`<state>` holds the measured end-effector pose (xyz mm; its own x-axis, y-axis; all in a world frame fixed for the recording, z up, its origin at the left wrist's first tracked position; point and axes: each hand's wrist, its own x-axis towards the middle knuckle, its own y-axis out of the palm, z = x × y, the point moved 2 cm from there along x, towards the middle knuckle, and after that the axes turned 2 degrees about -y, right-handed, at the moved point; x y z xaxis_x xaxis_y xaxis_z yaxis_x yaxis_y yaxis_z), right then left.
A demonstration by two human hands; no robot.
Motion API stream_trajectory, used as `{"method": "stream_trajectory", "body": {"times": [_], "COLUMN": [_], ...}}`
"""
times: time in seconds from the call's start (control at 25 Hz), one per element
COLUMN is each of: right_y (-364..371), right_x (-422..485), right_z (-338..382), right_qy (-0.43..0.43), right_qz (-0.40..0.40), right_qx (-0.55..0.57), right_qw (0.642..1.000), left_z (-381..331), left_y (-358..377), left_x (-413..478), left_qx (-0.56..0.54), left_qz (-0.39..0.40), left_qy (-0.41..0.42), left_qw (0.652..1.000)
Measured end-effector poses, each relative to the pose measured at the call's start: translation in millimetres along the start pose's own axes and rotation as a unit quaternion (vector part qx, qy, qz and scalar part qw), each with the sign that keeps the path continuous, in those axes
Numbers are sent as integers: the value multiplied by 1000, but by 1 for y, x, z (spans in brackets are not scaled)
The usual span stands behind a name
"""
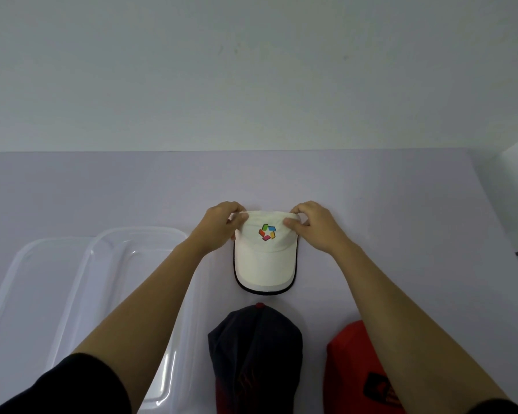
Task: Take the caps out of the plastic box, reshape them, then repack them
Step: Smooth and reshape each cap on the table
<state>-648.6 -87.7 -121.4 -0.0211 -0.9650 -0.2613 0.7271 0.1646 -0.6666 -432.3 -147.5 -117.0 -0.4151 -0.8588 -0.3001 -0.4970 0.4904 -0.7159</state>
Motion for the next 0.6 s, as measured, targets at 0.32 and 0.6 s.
{"method": "stream_trajectory", "body": {"times": [0.32,0.6], "right_y": [-68,-85], "right_x": [-96,-241], "right_z": [-9,-109], "right_qy": [-23,177], "right_qz": [-115,-70], "right_qx": [17,64], "right_qw": [993,980], "left_z": [-75,-121], "left_y": [-3,126], "left_x": [-57,-145], "left_qx": [-33,-163], "left_qz": [-113,166], "left_qy": [65,-116], "left_qw": [991,966]}}
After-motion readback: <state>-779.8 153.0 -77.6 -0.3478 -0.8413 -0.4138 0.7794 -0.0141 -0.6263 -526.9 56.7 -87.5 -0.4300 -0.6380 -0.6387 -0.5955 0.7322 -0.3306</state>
